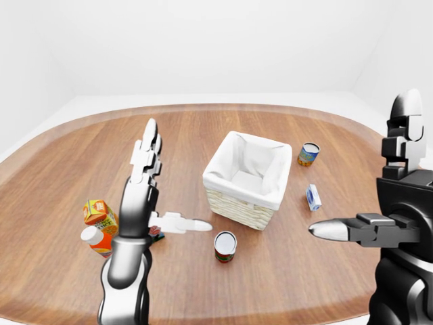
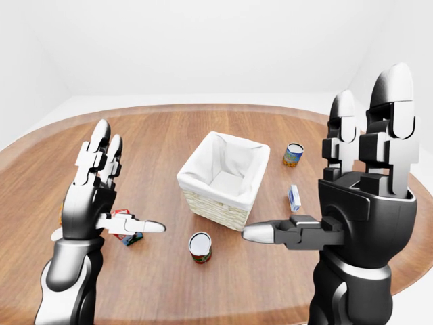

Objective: Pick the milk and place it in the basket.

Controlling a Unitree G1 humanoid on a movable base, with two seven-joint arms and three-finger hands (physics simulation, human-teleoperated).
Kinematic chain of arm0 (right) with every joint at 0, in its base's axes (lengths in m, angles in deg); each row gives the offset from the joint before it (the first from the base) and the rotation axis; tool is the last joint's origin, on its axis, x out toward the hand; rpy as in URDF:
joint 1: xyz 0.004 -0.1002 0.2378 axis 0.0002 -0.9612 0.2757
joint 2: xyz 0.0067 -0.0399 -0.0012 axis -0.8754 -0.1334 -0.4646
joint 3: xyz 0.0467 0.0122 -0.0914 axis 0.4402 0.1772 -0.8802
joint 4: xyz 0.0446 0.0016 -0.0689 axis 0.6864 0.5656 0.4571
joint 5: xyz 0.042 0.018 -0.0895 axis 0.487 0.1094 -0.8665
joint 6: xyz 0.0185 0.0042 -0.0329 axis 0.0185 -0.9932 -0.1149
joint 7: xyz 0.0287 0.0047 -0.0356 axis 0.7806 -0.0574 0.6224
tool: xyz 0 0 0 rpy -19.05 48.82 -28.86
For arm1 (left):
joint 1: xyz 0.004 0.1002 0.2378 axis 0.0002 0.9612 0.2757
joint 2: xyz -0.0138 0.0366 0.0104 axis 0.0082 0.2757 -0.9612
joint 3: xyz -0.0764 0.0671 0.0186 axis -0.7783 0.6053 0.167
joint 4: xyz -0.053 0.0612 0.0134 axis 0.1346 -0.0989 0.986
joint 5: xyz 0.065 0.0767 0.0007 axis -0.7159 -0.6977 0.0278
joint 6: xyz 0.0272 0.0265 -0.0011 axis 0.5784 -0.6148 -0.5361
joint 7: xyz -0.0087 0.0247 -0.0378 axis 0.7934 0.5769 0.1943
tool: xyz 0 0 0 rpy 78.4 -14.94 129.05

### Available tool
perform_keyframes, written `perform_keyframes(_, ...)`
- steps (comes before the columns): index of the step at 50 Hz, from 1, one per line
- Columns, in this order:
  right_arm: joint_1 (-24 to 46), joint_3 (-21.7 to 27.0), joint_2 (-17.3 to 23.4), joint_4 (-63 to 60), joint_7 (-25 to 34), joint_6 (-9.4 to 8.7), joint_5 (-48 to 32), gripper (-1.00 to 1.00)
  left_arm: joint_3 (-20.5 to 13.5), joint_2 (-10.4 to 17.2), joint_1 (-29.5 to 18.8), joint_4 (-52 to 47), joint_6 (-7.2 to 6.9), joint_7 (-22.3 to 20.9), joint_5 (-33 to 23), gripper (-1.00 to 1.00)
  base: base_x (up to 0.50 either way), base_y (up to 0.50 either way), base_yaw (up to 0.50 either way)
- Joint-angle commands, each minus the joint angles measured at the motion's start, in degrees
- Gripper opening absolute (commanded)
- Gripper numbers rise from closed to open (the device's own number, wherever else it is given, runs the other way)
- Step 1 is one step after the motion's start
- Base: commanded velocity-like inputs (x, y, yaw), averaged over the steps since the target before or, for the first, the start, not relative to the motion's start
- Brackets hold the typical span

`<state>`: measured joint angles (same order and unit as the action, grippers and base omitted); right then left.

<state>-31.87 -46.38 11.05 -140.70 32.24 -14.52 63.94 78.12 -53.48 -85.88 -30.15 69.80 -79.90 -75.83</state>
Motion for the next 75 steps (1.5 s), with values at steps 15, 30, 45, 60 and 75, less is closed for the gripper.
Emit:
perform_keyframes(15,0.65,0.95,0.41,-0.37,-0.59,0.00,1.00,1.00,-5.12,1.74,2.27,1.16,0.00,-8.86,-10.62,1.00,0.00,0.00,0.00)
perform_keyframes(30,1.05,1.62,0.72,-1.03,-1.01,0.00,1.93,1.00,-9.73,1.81,3.38,2.14,0.00,-12.60,-12.96,1.00,0.00,0.00,0.00)
perform_keyframes(45,0.57,0.70,0.41,-0.09,-0.83,0.00,1.01,1.00,-13.47,3.81,0.42,15.40,0.00,-9.50,-11.09,1.00,0.00,0.00,0.00)
perform_keyframes(60,0.50,0.76,0.38,-0.56,-0.94,0.00,1.23,1.00,-14.98,6.49,-2.29,27.55,0.00,-6.18,-9.75,1.00,0.00,0.00,0.00)
perform_keyframes(75,0.52,0.98,0.43,-1.19,-0.94,0.00,1.65,1.00,-15.24,7.77,-3.13,33.49,1.51,-5.08,-10.02,1.00,0.00,0.00,0.00)
